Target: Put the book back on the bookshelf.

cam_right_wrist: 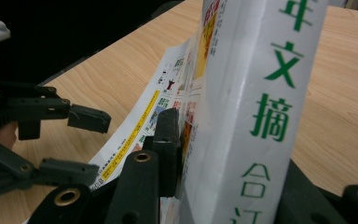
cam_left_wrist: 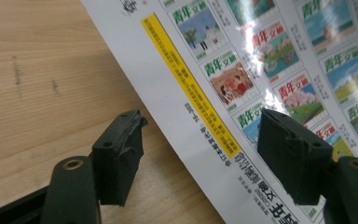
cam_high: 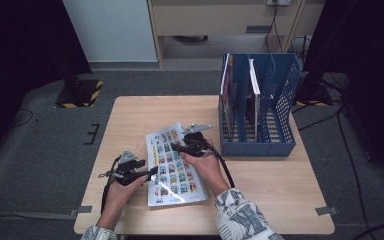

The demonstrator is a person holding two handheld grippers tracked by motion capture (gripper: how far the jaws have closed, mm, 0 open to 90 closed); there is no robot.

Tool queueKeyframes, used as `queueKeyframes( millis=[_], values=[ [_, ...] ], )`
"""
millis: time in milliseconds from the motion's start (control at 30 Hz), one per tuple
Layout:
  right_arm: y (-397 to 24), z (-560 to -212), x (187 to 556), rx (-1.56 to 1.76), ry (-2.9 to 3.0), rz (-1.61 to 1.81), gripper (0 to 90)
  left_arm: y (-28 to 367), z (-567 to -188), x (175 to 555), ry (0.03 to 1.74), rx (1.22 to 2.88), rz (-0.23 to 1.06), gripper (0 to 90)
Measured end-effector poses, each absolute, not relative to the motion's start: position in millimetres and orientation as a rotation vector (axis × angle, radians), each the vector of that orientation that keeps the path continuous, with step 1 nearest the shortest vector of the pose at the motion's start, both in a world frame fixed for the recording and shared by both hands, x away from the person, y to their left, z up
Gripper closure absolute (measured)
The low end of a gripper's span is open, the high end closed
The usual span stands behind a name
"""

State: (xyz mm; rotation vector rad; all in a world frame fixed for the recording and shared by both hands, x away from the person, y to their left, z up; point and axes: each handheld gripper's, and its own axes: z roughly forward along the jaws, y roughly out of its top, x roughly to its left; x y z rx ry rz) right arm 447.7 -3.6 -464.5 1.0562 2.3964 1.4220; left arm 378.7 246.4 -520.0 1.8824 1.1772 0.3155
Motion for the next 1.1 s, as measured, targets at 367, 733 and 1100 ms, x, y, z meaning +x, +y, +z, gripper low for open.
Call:
queueKeyframes(
  millis=[367,733,1100],
  values=[
    [-6,-450,440,0.95,2.335,1.485,71.5,248,-528,387,1.123,1.911,0.208,15.4],
    [-2,-435,432,0.84,2.288,1.566,72.5,251,-526,390,1.044,1.9,0.094,25.0],
    [-7,-434,431,0.805,2.29,1.6,73.0,261,-517,388,1.141,1.827,0.041,62.2]
  ],
)
